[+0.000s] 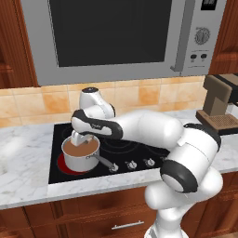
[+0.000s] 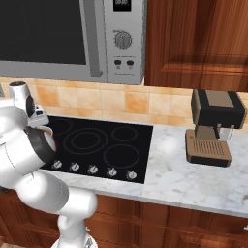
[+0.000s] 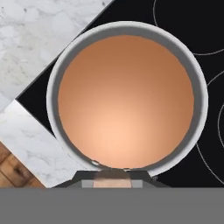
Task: Pick up the sugar cube(s) and place them in the saucepan with hot chocolate.
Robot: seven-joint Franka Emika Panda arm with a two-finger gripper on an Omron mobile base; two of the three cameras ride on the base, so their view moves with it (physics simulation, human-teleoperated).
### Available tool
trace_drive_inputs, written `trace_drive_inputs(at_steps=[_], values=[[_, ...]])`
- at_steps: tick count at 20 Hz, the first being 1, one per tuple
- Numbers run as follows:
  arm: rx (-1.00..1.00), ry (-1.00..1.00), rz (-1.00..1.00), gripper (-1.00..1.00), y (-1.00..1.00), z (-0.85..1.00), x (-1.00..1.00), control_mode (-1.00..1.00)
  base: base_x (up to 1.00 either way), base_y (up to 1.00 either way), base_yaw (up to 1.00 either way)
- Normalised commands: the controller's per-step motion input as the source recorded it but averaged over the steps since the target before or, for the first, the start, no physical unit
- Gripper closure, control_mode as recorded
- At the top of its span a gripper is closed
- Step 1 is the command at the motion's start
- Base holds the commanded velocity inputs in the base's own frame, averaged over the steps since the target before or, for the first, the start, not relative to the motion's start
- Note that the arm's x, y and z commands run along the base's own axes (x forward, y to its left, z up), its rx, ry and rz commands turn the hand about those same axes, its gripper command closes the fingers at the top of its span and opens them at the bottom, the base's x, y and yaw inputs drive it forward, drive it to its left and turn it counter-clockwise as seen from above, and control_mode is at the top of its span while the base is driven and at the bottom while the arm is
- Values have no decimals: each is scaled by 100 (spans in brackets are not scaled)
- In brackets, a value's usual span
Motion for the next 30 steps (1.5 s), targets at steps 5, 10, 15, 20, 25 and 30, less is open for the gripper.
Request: trace_drive_inputs(at_steps=[5, 10, 15, 20, 25, 30], values=[[0, 0, 0, 100, 1, -7, 2, -100, 0, 0, 0], [0, 0, 0, 100, 1, 0, 4, -100, 0, 0, 0], [0, 0, 0, 100, 0, 0, 4, -100, 0, 0, 0], [0, 0, 0, 100, 0, 0, 12, -100, 0, 0, 0], [0, 0, 0, 100, 1, 0, 34, -100, 0, 0, 0], [0, 0, 0, 100, 3, -9, 13, -100, 0, 0, 0]])
